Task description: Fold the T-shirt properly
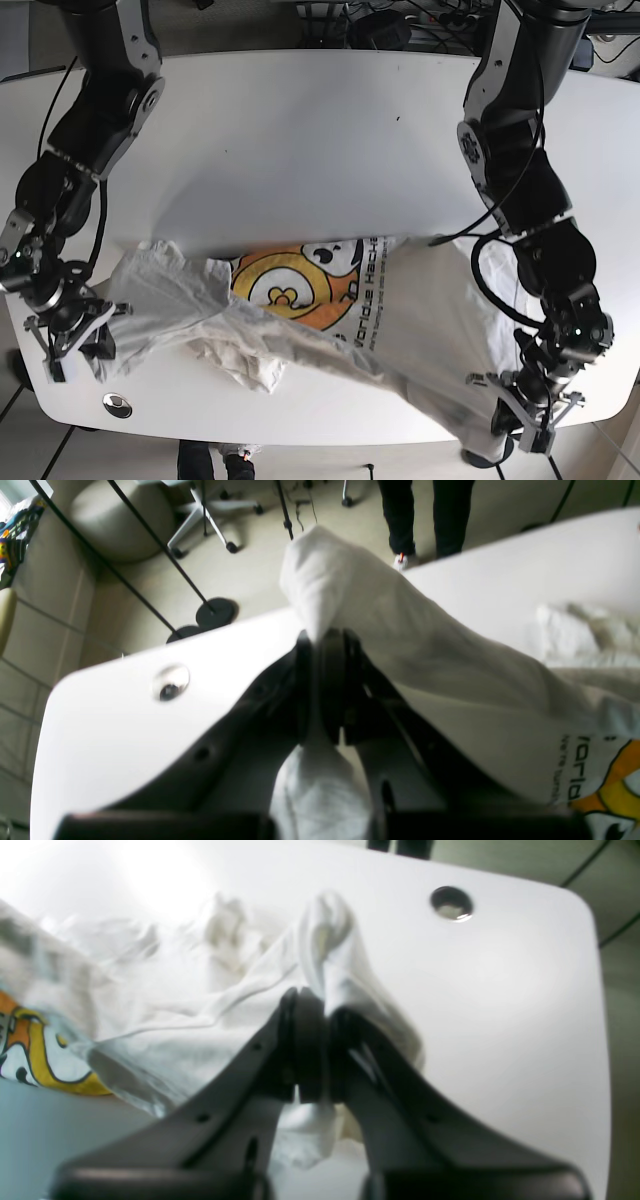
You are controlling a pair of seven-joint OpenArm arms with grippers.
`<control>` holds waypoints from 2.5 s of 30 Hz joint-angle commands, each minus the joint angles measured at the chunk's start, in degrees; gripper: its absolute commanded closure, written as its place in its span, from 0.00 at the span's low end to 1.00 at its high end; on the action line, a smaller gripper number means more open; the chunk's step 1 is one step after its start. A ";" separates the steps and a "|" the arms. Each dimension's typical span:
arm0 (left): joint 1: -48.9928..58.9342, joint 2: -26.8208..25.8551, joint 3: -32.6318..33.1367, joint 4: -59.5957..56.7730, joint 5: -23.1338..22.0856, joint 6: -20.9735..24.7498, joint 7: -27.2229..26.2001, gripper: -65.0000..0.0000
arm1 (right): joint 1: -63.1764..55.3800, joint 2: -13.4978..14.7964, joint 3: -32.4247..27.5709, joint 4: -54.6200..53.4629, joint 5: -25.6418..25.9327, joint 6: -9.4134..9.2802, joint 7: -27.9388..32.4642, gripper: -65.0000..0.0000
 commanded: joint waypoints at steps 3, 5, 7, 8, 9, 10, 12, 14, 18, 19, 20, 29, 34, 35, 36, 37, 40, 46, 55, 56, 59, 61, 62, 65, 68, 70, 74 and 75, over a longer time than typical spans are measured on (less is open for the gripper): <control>-14.95 -0.62 1.46 -8.26 -1.21 1.16 -5.08 1.00 | 15.70 4.20 -2.96 -7.53 1.26 0.02 2.00 0.97; -20.13 -2.29 1.99 -10.73 -1.39 1.07 -5.34 1.00 | 21.59 5.35 -5.25 -9.03 1.26 0.02 2.00 0.97; -25.76 -3.34 3.22 -13.19 -1.30 1.07 -6.31 1.00 | 28.01 6.40 -7.88 -10.43 1.26 -0.07 2.00 0.97; -28.22 -4.13 4.19 -13.89 -1.48 1.07 -6.48 1.00 | 31.18 7.02 -9.12 -11.49 1.35 -0.07 1.91 0.97; -28.98 -4.84 5.07 -13.98 -1.56 0.98 -6.48 1.00 | 33.99 7.37 -10.17 -12.19 1.79 -0.07 1.65 0.97; -28.98 -5.89 5.77 -13.98 -1.65 0.89 -6.40 1.00 | 37.68 8.16 -11.31 -12.54 1.88 -0.07 1.38 0.97; -28.98 -7.21 5.86 -13.98 -1.65 0.72 -6.40 1.00 | 40.50 8.86 -11.93 -12.54 1.88 0.02 0.24 0.97; -28.98 -8.09 5.77 -13.72 -1.74 0.63 -6.31 1.00 | 40.58 9.13 -11.66 -11.31 1.96 0.28 -2.22 0.97; -24.18 -10.64 5.68 -6.33 -1.74 0.63 -6.31 1.00 | 26.96 8.95 -6.48 -1.47 1.96 0.37 -3.80 0.97; -21.36 -10.73 5.60 -3.87 -1.74 0.63 -6.31 1.00 | 22.39 8.86 -4.98 1.08 1.96 0.37 -3.89 0.97; -18.02 -10.81 5.60 -1.32 -1.74 0.63 -6.22 1.00 | 17.90 8.78 -3.49 3.28 1.96 0.37 -4.07 0.97; 22.94 -8.26 -6.71 21.71 -4.38 -2.89 -2.79 1.00 | -22.98 2.53 8.91 10.93 14.18 0.46 -1.43 0.97; 38.68 -6.42 -13.83 29.45 -9.65 -3.15 0.81 1.00 | -35.20 0.25 10.67 14.36 15.59 0.46 0.50 0.97; 41.67 -6.07 -15.50 30.77 -10.44 -3.24 0.99 1.00 | -37.22 -0.28 10.67 15.15 15.50 0.46 0.59 0.97; 45.36 -6.07 -17.17 31.91 -11.32 -3.33 0.99 1.00 | -39.94 -0.98 10.67 16.29 15.50 0.46 0.68 0.97; 47.47 -6.07 -17.88 32.26 -11.94 -3.33 0.99 1.00 | -41.44 -1.51 10.67 16.91 15.50 0.46 0.68 0.97; 55.03 -4.66 -21.22 34.90 -13.17 -3.42 0.99 1.00 | -46.89 -2.56 10.67 18.84 15.50 0.46 0.68 0.97; 62.94 -2.46 -29.04 35.25 -13.52 -4.69 0.90 1.00 | -54.45 -4.24 14.18 20.34 15.59 0.46 0.68 0.97; 66.55 -1.76 -29.31 35.52 -13.61 -4.69 0.99 0.95 | -59.28 -4.59 14.36 20.42 15.59 0.55 0.68 0.93; 66.64 -1.76 -28.78 35.69 -13.61 -4.69 1.08 0.85 | -59.37 -4.67 14.45 20.77 15.59 0.55 0.68 0.88; 66.64 -1.76 -27.46 35.78 -13.87 -4.69 1.08 0.47 | -59.20 -6.61 15.94 24.20 15.59 0.55 0.77 0.46; 65.67 -2.02 -26.05 35.78 -13.87 -4.69 1.08 0.41 | -57.61 -7.66 18.05 26.14 15.59 0.55 0.68 0.19; 64.09 -2.11 -25.09 36.31 -13.87 -4.69 1.08 0.42 | -56.12 -7.66 18.23 26.31 15.59 0.55 0.68 0.09; 59.51 -2.11 -25.00 37.19 -13.96 -4.69 1.08 0.42 | -49.88 -7.40 17.87 25.43 15.06 0.28 0.68 0.04; 53.62 -2.11 -24.91 36.92 -13.43 -4.69 1.08 0.47 | -41.26 -6.52 17.61 21.04 15.06 0.11 0.68 0.03; 50.28 -2.11 -24.91 36.75 -13.43 -4.69 1.08 0.50 | -35.46 -4.50 14.53 15.85 15.06 -0.07 0.68 0.03; 44.83 -2.81 -24.91 32.79 -12.29 -4.69 1.08 0.51 | -21.39 -0.89 5.92 -0.59 8.82 0.02 5.78 0.03; 44.04 -3.08 -24.73 31.91 -10.80 -4.69 1.08 0.51 | -18.41 -0.72 4.07 -4.90 6.36 0.28 8.33 0.03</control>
